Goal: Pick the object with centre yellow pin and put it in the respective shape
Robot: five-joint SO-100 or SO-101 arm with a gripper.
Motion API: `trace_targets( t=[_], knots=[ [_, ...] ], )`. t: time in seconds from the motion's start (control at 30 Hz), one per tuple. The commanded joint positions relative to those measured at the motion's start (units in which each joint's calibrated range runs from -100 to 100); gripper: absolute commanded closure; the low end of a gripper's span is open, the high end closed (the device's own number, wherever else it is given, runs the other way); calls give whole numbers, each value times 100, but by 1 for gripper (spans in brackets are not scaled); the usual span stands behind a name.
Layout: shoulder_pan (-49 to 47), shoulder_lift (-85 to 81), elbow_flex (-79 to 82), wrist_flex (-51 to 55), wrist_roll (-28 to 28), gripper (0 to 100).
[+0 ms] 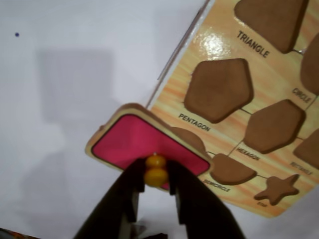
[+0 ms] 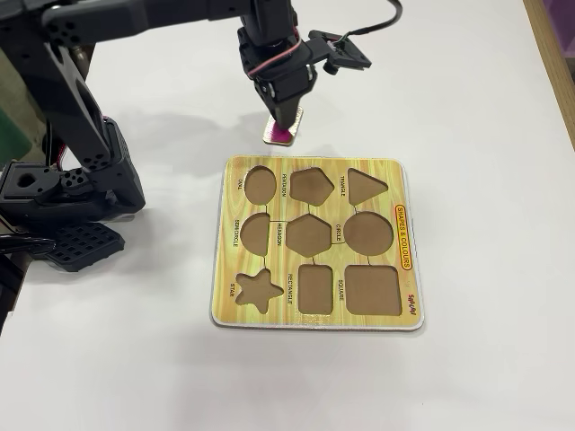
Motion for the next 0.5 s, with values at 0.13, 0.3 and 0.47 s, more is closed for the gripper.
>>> trace_targets(
  t=[0.13, 0.3, 0.47],
  knots=[
    [922, -627, -18, 35, 1202, 99],
    [1547, -736, -18, 35, 1882, 99],
    [2162, -736, -18, 35, 2421, 99]
  ],
)
